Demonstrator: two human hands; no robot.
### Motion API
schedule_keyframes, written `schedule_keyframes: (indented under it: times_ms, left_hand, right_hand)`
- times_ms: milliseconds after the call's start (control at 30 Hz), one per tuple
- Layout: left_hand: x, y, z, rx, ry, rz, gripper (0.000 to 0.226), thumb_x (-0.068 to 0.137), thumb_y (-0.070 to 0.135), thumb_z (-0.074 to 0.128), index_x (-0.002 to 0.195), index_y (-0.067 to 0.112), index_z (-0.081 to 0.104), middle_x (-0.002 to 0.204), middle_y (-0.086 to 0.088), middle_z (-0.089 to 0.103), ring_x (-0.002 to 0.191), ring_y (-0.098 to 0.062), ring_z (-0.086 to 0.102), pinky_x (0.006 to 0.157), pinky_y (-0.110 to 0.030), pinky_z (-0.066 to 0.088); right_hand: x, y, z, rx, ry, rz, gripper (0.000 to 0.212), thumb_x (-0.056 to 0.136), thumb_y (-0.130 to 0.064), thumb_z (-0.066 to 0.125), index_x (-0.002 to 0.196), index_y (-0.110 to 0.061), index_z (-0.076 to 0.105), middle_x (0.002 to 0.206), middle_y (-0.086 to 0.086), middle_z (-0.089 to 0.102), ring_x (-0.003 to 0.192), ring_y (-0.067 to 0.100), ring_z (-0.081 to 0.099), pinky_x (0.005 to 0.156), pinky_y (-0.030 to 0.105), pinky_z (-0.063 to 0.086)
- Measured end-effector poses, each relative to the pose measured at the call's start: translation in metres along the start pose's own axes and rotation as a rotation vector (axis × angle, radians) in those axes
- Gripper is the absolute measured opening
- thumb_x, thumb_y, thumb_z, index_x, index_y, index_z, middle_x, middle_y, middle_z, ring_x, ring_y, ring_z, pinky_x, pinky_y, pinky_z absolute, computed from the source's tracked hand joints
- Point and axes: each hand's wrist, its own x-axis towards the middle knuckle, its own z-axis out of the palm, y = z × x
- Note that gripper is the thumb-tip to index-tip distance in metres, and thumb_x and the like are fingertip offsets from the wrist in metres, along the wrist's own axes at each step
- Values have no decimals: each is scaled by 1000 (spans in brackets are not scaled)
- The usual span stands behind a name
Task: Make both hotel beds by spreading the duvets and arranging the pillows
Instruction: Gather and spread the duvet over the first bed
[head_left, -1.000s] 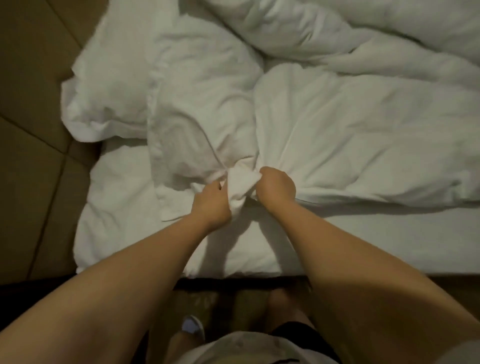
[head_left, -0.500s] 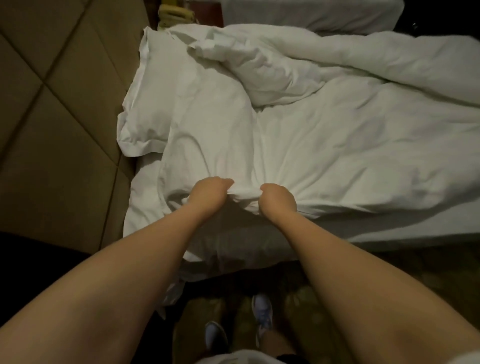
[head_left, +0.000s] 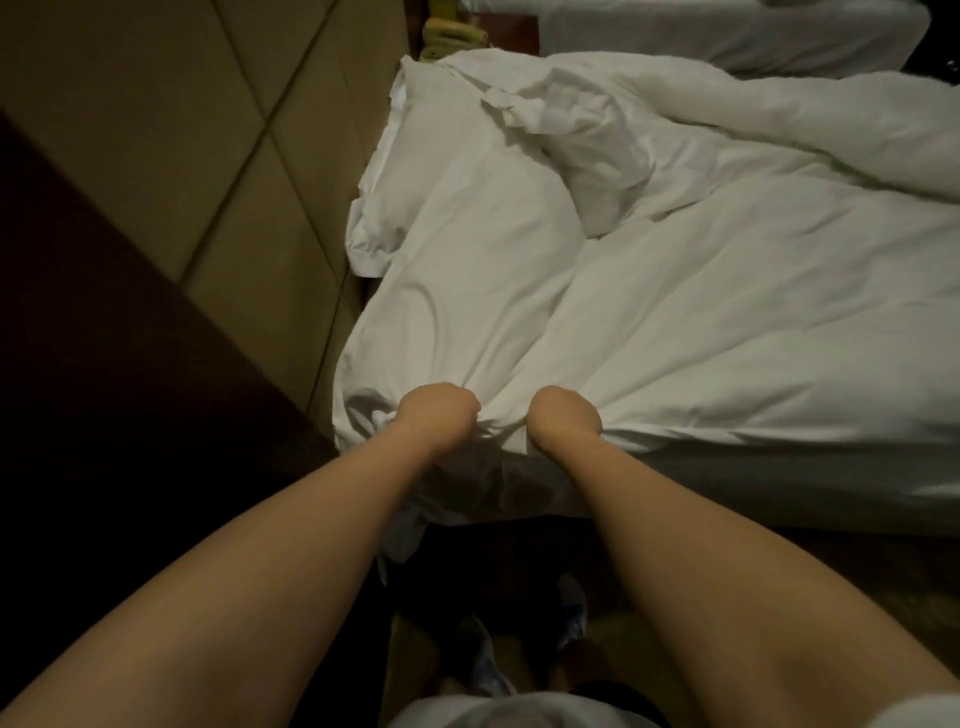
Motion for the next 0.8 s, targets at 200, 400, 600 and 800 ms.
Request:
schedule_keyframes:
  times_ms: [200, 400, 600, 800]
  left_hand:
    - [-48, 0, 48, -83, -78, -23, 28, 92, 14, 43, 112, 14, 63, 115, -9, 58, 105, -29, 56, 81, -34, 42]
    - [-77, 38, 55, -166, -195, -37, 13, 88, 9, 49, 92, 7, 61, 79, -2, 52, 72, -21, 49, 70, -30, 39]
    - [-130, 92, 93, -142, -332, 0, 27, 96, 11, 42, 113, -3, 57, 121, -20, 59, 107, -34, 56, 85, -32, 41]
    - [-163, 124, 115, -177, -392, -42, 34, 99, 12, 35, 121, -7, 53, 128, -22, 54, 117, -33, 52, 93, -31, 38]
  right_hand:
    - [-38, 3, 49, -114, -98, -97, 29, 92, -7, 48, 118, -4, 59, 127, 14, 56, 117, 31, 54, 95, 37, 43]
    - [-66, 45, 65, -170, -172, -132, 29, 92, -9, 47, 118, -2, 58, 126, 16, 56, 115, 32, 54, 95, 37, 43]
    - [-110, 98, 105, -218, -348, -195, 37, 96, -13, 43, 128, 3, 51, 135, 20, 50, 122, 34, 50, 101, 37, 39]
    - [-149, 131, 118, -120, -392, -209, 40, 100, -14, 39, 136, 3, 45, 141, 20, 45, 128, 33, 45, 105, 35, 34]
